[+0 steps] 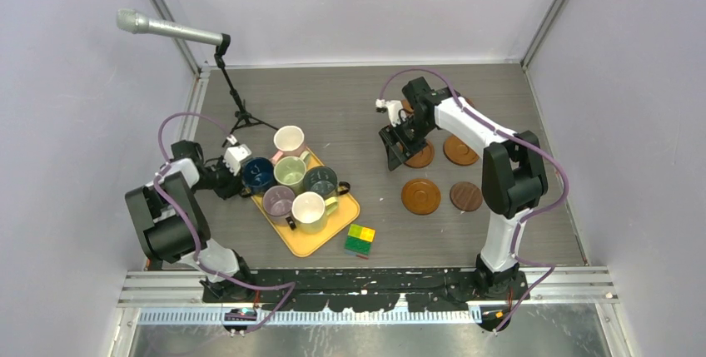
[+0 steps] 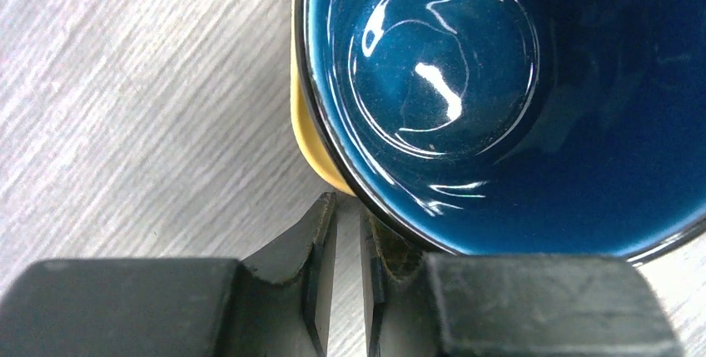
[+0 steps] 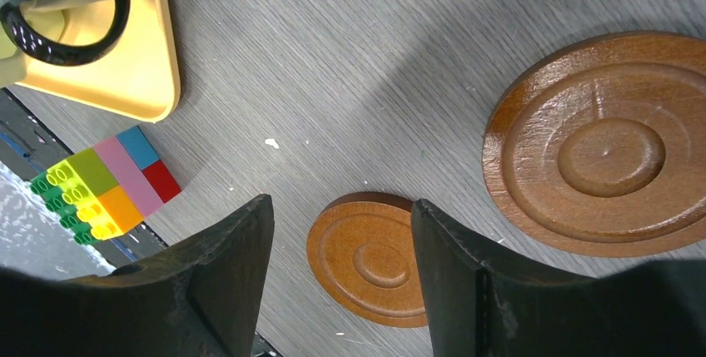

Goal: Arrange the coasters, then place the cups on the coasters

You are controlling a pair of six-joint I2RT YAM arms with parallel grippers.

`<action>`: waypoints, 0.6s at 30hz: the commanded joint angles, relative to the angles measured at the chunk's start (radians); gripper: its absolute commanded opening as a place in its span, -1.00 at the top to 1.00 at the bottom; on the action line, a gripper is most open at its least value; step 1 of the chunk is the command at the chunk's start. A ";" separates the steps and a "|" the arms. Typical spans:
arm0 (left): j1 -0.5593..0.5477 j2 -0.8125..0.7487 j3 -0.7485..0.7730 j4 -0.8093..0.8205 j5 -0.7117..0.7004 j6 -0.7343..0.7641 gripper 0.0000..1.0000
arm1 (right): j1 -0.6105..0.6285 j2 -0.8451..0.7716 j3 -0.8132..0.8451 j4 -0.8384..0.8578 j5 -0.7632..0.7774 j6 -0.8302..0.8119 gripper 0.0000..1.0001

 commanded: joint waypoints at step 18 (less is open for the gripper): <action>0.234 -0.130 0.145 -0.177 0.093 -0.495 0.18 | 0.023 -0.023 -0.061 0.244 -0.062 0.347 -0.10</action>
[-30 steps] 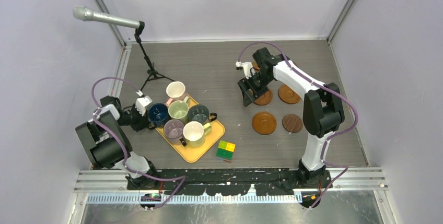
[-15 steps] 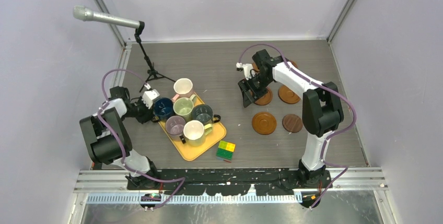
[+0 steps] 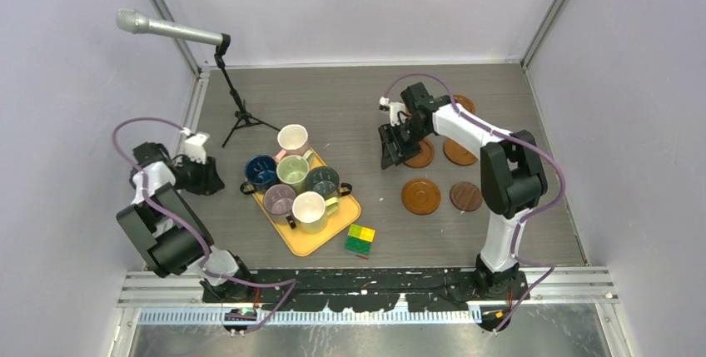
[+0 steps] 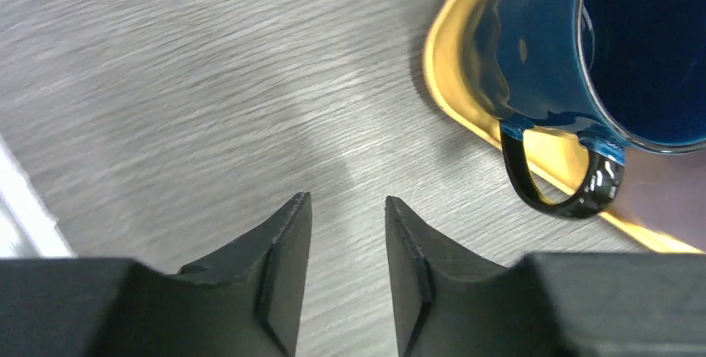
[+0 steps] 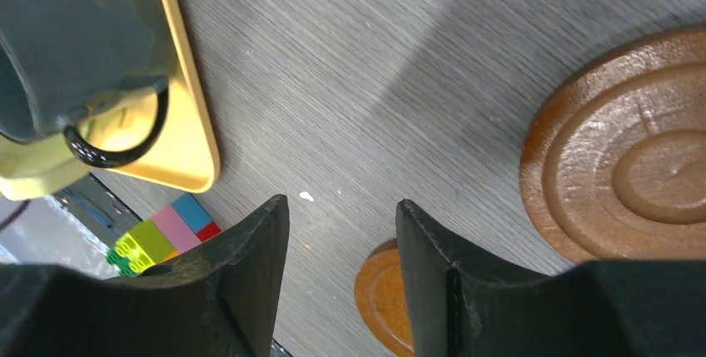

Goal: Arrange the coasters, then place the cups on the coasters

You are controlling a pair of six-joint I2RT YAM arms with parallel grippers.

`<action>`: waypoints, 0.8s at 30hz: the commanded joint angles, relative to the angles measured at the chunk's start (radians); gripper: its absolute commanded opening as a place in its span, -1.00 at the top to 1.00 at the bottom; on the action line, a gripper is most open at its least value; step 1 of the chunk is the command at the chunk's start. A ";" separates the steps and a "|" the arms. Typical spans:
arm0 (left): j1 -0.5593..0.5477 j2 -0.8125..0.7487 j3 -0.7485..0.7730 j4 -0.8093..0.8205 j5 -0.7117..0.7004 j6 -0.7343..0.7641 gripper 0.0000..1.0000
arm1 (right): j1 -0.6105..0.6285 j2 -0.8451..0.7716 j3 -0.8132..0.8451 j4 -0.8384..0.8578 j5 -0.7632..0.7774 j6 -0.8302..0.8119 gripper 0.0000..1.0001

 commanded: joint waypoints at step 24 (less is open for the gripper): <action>0.128 -0.187 0.132 -0.224 0.201 -0.539 0.03 | 0.171 0.258 0.295 0.092 -0.066 0.184 -0.01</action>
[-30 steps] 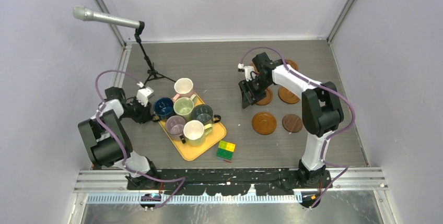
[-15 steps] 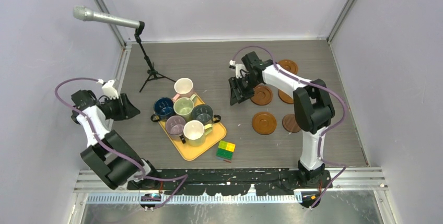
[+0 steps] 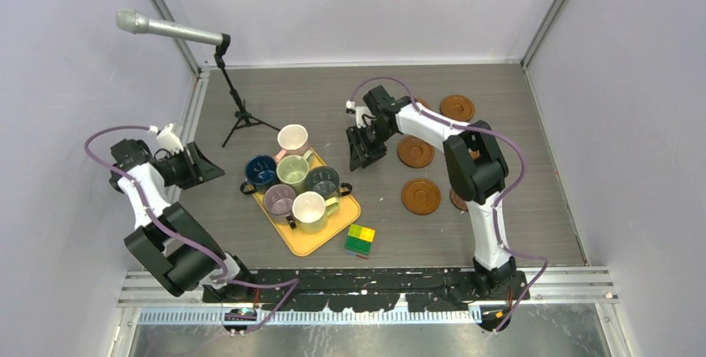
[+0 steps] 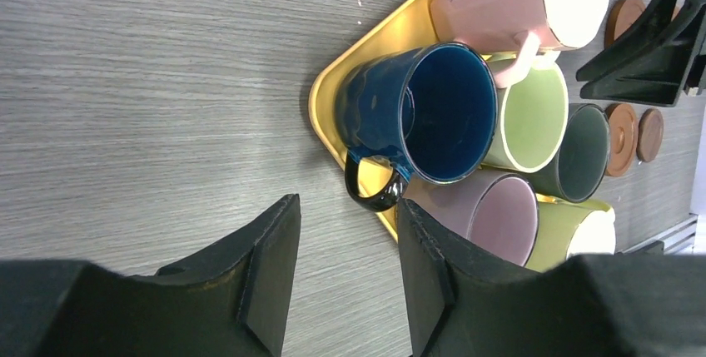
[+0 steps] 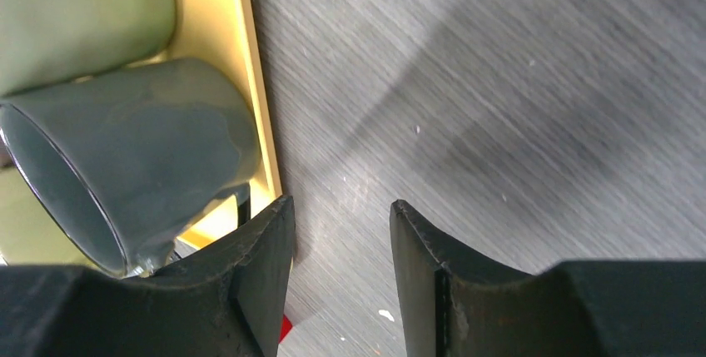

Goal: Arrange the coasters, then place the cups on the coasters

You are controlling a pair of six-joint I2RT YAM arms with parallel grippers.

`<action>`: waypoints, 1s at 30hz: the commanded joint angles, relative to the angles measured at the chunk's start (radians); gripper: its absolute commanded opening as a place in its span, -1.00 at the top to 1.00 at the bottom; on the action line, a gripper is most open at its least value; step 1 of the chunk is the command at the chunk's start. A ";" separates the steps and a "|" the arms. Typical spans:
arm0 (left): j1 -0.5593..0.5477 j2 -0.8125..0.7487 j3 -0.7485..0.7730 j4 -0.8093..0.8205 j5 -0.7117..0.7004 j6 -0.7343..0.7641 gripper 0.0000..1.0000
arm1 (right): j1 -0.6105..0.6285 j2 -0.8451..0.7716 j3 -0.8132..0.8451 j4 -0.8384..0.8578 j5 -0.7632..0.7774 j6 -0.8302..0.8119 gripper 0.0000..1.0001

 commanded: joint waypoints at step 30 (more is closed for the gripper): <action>0.004 -0.064 -0.012 0.033 0.051 -0.043 -0.06 | 0.141 0.259 0.247 0.095 -0.056 0.178 0.30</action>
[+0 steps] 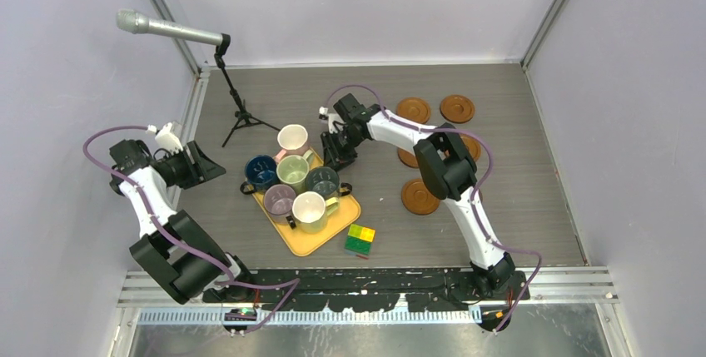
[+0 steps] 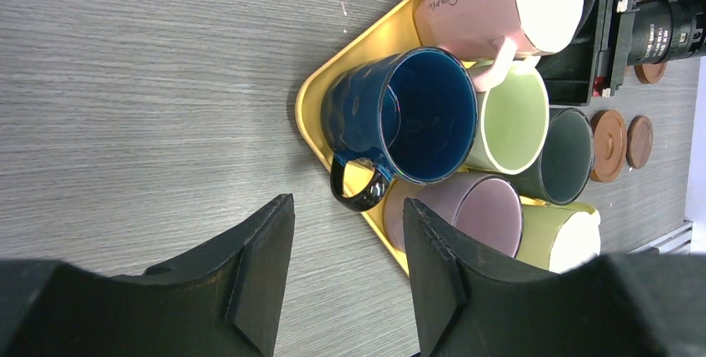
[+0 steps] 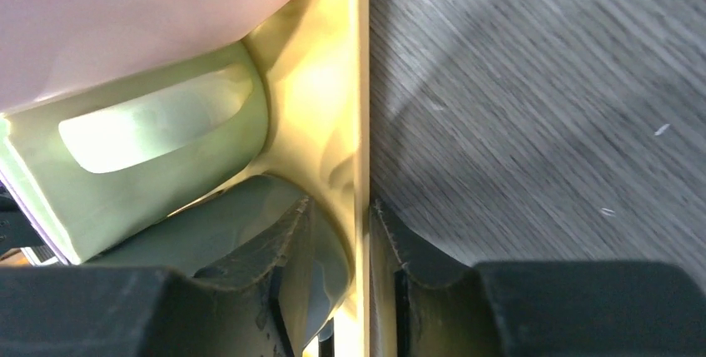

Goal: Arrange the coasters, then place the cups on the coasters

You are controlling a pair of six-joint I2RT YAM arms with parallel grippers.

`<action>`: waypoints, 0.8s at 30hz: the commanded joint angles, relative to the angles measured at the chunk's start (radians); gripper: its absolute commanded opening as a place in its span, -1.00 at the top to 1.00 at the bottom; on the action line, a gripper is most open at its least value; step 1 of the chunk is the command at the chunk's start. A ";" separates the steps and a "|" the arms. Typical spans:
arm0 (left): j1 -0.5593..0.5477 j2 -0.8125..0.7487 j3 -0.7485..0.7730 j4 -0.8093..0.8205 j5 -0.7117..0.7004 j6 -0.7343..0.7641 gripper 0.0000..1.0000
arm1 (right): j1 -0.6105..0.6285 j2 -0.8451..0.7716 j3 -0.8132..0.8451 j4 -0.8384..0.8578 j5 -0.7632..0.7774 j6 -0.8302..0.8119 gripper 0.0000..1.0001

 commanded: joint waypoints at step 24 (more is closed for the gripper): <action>0.005 0.022 0.008 0.045 0.027 -0.045 -0.08 | -0.082 -0.090 -0.090 0.041 0.312 0.068 0.99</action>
